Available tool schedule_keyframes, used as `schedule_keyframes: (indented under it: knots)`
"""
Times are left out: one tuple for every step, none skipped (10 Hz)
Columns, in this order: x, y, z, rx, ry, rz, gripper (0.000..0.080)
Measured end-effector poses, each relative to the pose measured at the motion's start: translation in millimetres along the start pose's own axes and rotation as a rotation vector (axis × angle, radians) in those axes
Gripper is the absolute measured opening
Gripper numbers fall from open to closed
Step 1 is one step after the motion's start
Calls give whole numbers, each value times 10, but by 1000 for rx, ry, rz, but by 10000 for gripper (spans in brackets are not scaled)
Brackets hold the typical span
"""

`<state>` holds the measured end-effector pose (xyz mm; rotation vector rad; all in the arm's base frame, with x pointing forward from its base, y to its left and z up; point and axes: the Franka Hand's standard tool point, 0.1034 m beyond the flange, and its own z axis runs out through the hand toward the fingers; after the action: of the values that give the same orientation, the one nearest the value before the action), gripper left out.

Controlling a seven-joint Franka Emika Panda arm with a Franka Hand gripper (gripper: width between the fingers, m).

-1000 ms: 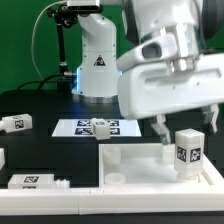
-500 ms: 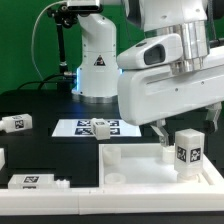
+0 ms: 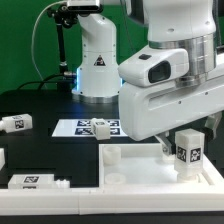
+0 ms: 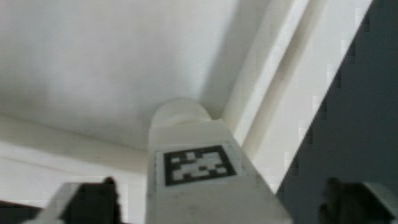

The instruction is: Assemble one leg

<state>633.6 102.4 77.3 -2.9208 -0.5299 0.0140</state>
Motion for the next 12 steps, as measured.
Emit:
schedule_keyframes:
  knots:
    - [-1,3,1,0,0,2,443]
    - [0,-1,2,1,0,38,443]
    - [2,-12,3,5,1,129,288]
    - [3,-16,4,5,1,194,288]
    - [3,-17,5,5,0,225,288]
    - [16,-22,10,7,13,341,288]
    - [22,-18,19,5,46,477,288]
    - [15,-20,21,24,67,655,288]
    - [26,-45,26,48,76,839,288]
    - [33,-53,32,64,95,1011,288]
    - [41,-43,24,93,96,1163,288]
    - [42,-37,22,103,93,1212,288]
